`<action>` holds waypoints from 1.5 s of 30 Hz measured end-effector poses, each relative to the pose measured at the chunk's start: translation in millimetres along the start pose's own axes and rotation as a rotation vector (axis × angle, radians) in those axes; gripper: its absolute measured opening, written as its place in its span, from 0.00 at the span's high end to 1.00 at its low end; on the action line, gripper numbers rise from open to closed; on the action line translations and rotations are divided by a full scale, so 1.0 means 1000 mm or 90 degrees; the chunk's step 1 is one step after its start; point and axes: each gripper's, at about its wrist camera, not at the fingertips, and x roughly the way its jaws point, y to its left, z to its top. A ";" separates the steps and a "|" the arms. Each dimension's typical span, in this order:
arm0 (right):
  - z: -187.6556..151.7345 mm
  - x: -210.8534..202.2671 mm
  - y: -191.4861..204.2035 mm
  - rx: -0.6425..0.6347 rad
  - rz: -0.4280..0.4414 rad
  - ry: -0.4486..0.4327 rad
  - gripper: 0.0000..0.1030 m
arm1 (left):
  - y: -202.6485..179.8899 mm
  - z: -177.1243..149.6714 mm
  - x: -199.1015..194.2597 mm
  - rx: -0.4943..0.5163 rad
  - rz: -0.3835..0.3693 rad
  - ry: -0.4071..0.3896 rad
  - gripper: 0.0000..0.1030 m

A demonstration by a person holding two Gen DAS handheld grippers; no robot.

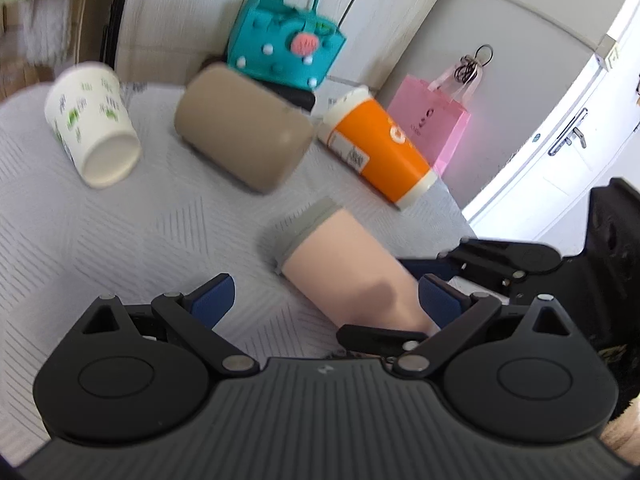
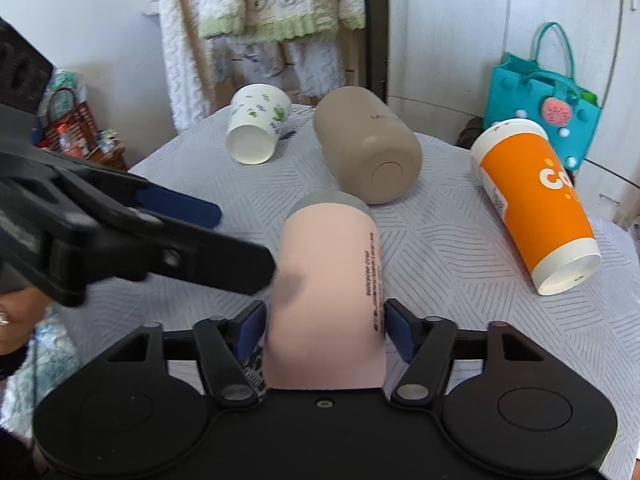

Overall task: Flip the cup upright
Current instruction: 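Lift the pink tumbler with the right gripper, swinging it toward the left tool, then rotate the right gripper to stand the pink tumbler lid-up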

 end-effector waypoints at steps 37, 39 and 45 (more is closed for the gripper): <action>0.029 0.020 -0.039 -0.011 0.122 0.118 0.23 | 0.013 0.008 0.064 -0.158 -0.128 0.061 0.30; 0.027 0.016 -0.038 -0.016 0.107 0.111 0.29 | 0.012 0.006 0.061 -0.141 -0.129 0.049 0.31; 0.017 0.002 -0.010 -0.074 0.026 0.062 0.30 | 0.001 0.000 0.048 -0.062 -0.119 0.003 0.33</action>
